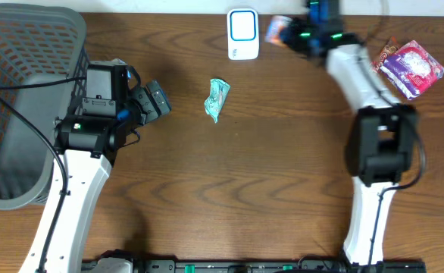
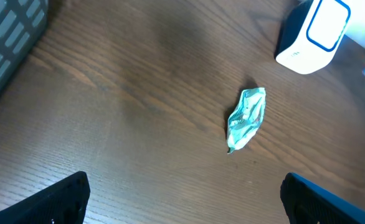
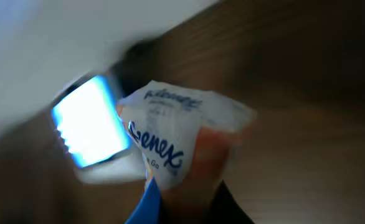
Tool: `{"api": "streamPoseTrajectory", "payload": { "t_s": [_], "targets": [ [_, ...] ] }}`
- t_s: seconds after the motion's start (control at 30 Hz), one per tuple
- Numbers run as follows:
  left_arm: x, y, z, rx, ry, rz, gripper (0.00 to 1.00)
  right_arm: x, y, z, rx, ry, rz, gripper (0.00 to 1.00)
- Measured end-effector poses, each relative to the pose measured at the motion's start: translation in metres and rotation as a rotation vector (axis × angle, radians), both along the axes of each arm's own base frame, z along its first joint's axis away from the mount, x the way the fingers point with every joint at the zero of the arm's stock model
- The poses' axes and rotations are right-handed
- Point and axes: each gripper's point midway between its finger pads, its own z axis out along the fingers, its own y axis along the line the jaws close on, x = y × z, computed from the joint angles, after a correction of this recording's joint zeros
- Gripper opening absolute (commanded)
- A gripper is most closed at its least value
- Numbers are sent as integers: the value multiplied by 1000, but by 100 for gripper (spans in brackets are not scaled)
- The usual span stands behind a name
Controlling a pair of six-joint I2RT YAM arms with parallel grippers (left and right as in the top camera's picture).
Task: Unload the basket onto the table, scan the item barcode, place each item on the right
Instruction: 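Carry the orange packet right and release it near the snacks, then reach the right gripper to the mint-green wrapper and grasp it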
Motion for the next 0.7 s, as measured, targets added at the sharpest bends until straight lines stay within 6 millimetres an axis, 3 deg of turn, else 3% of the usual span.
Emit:
{"api": "streamPoseTrajectory", "payload": {
  "t_s": [0.07,0.1,0.17,0.23,0.3,0.4,0.47,0.5,0.53,0.57,0.63,0.7],
  "targets": [
    [0,0,0,0,0,0,98,-7,-71,-9,-44,71,-118,20],
    [0,0,0,0,0,0,98,-11,-92,-12,-56,93,-147,39],
    [0,0,0,0,0,0,98,-31,-153,-24,-81,176,-245,55],
    [0,0,0,0,0,0,98,-42,-183,-29,-94,209,-279,60],
    [0,0,0,0,0,0,98,-48,-195,-30,-85,214,-261,64],
    [0,0,0,0,0,0,98,-45,-164,-25,-37,184,-136,71],
    [0,0,0,0,0,0,98,-44,-128,-20,8,169,-32,76],
    [0,0,0,0,0,0,98,-46,-107,-18,38,170,26,79],
    [0,0,0,0,0,0,98,-48,-80,-15,76,165,94,89],
    [0,0,0,0,0,0,98,-54,-32,-9,127,157,211,99],
    [0,0,0,0,0,0,98,-60,4,-7,142,158,292,99],
    [0,0,0,0,0,0,98,-75,58,-8,151,195,368,99]
  ]
}}
